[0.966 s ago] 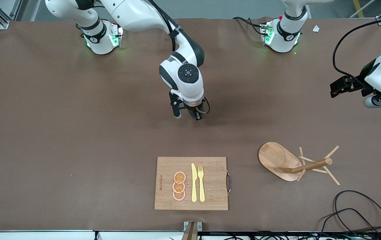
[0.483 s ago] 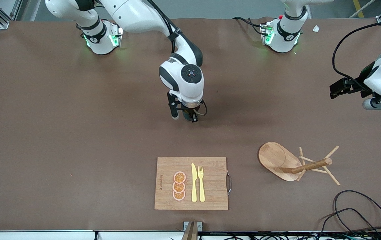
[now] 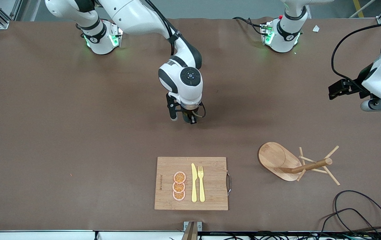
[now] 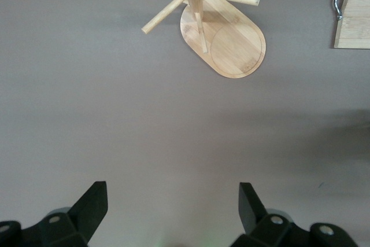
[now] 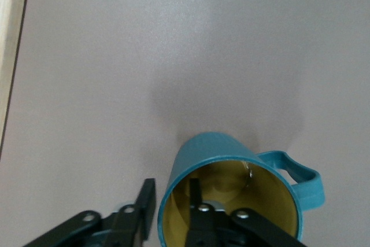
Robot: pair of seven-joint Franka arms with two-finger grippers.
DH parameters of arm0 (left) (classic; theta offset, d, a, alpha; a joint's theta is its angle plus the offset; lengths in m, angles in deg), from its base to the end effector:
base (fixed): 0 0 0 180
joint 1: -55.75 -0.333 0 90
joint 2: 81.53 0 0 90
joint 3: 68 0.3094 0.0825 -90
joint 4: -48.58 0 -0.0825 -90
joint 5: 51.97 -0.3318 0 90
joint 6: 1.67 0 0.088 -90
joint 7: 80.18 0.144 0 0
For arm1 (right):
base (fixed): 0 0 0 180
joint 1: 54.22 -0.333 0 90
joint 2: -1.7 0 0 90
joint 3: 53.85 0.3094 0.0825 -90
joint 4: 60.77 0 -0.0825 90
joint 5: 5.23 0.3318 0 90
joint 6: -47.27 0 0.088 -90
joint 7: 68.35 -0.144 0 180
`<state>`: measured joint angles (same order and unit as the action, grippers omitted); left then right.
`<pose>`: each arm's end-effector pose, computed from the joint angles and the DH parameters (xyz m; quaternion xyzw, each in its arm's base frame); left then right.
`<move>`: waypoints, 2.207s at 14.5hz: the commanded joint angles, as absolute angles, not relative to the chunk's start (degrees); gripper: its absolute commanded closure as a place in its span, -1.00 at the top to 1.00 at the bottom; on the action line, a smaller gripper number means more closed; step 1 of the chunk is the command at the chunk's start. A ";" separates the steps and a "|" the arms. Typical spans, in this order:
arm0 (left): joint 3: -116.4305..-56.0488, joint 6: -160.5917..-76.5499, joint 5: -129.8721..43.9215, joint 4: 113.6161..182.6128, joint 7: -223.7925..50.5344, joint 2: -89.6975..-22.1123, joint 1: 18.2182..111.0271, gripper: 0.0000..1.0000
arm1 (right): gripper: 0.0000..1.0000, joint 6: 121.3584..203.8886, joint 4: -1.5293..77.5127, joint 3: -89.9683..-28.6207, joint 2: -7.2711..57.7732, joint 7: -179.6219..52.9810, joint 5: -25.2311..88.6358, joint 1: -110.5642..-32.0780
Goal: Pass cup and hang on rack
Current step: 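Set the mug down, open the right gripper while the left gripper approaches, then lower the left gripper onto the mug handle and close it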
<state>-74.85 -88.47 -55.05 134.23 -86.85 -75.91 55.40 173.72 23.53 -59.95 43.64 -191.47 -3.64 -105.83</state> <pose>0.5202 -0.0483 0.5580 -0.9990 -0.0020 0.0360 0.0253 0.4624 0.4895 0.2368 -0.7825 0.6222 -0.0246 0.0014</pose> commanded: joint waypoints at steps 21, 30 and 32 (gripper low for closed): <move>-91.56 -104.41 -64.07 142.09 -139.37 -70.20 75.32 1.00 | 1.00 142.72 25.28 -59.73 10.94 -119.21 -16.22 -90.11; -91.64 -106.79 -89.91 144.19 -179.80 -55.43 98.79 0.99 | 1.00 139.29 24.40 -59.65 4.78 -84.01 -14.64 -68.91; -91.64 -106.88 -96.76 147.96 -189.12 -54.46 102.49 0.99 | 1.00 137.80 24.40 -59.65 3.64 -82.60 -14.37 -67.15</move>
<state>-91.87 -106.37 -91.46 144.74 -182.15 -54.58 100.22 138.65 22.41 -61.06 6.21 -83.70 -15.02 -68.99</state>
